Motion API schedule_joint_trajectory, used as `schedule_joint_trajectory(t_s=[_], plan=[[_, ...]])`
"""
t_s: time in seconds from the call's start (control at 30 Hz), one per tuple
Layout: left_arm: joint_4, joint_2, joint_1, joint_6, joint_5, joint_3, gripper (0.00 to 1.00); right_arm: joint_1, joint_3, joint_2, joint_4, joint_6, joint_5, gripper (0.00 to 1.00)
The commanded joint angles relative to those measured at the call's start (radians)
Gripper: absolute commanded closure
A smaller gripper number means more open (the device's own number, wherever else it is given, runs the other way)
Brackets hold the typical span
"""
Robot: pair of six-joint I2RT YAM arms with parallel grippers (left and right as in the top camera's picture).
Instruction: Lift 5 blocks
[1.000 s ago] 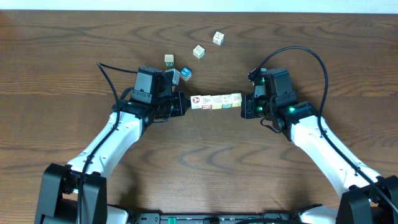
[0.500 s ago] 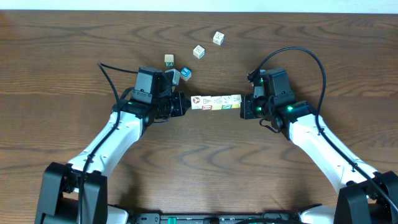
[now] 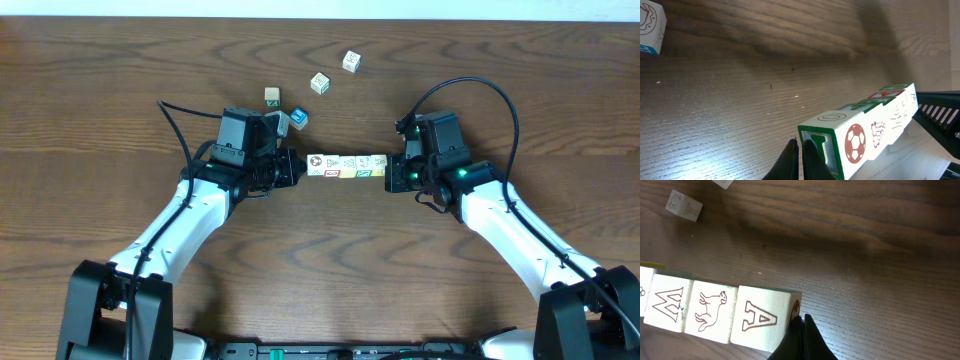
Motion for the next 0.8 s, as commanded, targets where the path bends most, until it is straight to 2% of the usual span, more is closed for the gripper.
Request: schedule_joint_trajectory(t_s=[0.0, 0.77], plan=[[0.013, 0.011, -0.058, 0.013, 0.118, 0.008, 0.93, 0.065, 0.029, 0.009, 0.021, 0.010, -0.219, 0.99], [0.030, 0.101, -0.082, 0.013, 0.118, 0.001, 0.93, 0.065, 0.029, 0.059, 0.047, 0.010, -0.214, 0.99]])
